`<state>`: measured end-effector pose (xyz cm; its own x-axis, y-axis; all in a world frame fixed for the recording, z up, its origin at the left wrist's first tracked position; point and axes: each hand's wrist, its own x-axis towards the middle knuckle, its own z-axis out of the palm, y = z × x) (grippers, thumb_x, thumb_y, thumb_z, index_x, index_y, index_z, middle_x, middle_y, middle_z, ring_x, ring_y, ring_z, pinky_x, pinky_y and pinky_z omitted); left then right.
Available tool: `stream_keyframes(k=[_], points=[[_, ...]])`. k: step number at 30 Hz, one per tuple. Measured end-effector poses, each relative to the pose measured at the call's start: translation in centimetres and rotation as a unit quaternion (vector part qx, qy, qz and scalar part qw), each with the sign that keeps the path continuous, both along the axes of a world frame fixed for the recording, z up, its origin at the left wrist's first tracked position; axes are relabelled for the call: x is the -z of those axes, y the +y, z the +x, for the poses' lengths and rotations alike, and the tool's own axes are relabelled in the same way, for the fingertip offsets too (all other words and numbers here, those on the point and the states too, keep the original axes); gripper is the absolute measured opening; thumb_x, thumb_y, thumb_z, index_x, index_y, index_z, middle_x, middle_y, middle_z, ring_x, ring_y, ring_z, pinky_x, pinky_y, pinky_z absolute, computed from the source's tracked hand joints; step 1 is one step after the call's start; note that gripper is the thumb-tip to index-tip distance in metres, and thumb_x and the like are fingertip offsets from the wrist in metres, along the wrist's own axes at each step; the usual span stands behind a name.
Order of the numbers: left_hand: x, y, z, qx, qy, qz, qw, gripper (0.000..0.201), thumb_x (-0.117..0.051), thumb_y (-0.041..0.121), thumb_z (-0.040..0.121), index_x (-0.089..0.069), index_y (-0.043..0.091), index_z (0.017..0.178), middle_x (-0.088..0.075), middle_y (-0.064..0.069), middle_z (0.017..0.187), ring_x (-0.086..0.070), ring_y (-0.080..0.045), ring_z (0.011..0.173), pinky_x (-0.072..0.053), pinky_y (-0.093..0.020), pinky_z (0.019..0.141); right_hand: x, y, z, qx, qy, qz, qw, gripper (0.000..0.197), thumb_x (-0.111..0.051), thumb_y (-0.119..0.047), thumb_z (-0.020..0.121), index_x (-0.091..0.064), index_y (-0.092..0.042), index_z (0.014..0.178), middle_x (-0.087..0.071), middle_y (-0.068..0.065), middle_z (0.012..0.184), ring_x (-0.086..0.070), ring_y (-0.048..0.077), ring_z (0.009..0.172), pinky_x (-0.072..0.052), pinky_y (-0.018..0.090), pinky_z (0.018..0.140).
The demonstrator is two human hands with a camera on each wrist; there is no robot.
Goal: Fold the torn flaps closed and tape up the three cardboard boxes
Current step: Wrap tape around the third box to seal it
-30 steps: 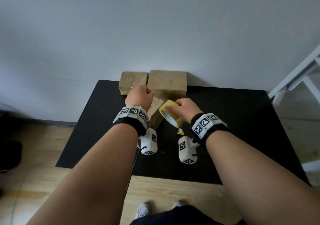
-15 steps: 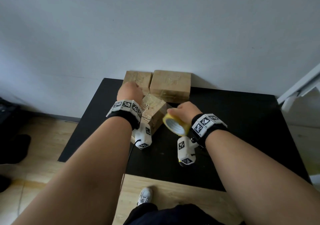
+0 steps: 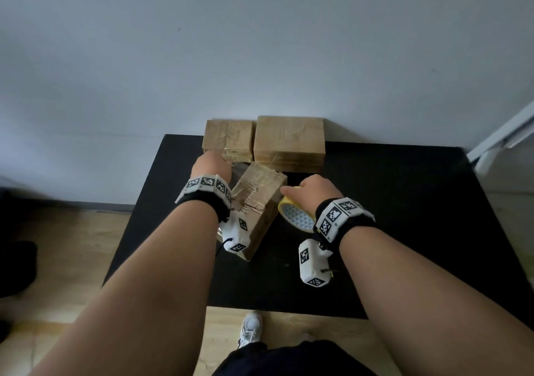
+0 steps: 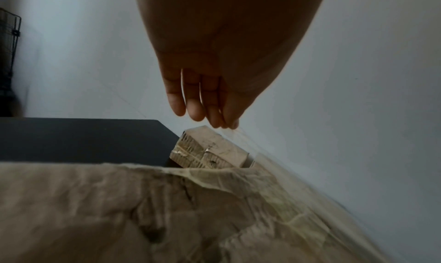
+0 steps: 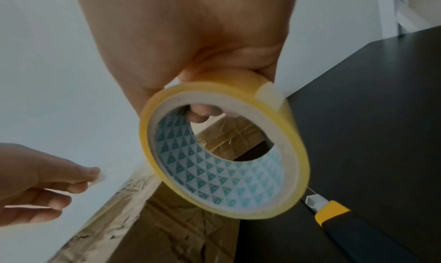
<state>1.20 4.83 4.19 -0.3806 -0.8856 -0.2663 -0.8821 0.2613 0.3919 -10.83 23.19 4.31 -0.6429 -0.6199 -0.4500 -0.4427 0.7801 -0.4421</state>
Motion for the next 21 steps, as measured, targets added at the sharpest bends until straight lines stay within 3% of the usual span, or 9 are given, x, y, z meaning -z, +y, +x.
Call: stream_keyframes(k=[4,10,13,21], points=[[1.3,-1.2,-0.1,0.014,-0.005,0.016,1.000,0.026,-0.056,0.027,0.094,-0.070,0.006,0.089,-0.066,-0.008,0.085,-0.058,-0.024,0.073,-0.042,-0.031,0.063,0.1,-1.2,0.3,0.013,0.032,0.033,0.999,0.043,-0.056,-0.054,0.088,-0.069,-0.013,0.092,-0.064,0.004,0.080,-0.059,0.018,0.067,-0.046,0.031,0.063],[3.2,-2.0,-0.2,0.028,-0.006,0.050,0.998,0.021,-0.057,0.023,0.093,-0.070,0.006,0.087,-0.068,-0.010,0.087,-0.059,-0.022,0.070,-0.041,-0.029,0.058,1.0,-1.9,0.5,0.041,0.030,0.054,0.997,0.036,-0.060,-0.048,0.084,-0.066,-0.012,0.082,-0.063,0.004,0.076,-0.061,0.021,0.066,-0.045,0.029,0.061],[3.9,-2.1,-0.4,0.034,-0.006,0.066,0.997,0.021,-0.060,0.024,0.091,-0.073,0.007,0.089,-0.069,-0.009,0.089,-0.061,-0.024,0.074,-0.044,-0.030,0.064,2.0,-2.0,0.7,0.057,0.014,0.053,0.997,0.035,-0.060,-0.046,0.083,-0.065,-0.011,0.081,-0.063,0.005,0.076,-0.062,0.023,0.067,-0.048,0.031,0.064],[5.1,-1.8,-1.2,0.040,-0.011,0.148,0.988,0.026,-0.062,0.032,0.090,-0.076,0.011,0.097,-0.071,-0.007,0.098,-0.060,-0.023,0.082,-0.046,-0.030,0.071,3.5,-2.7,1.0,0.063,0.003,0.050,0.997,0.036,-0.057,-0.046,0.085,-0.064,-0.011,0.081,-0.062,0.005,0.076,-0.060,0.023,0.068,-0.042,0.028,0.059]])
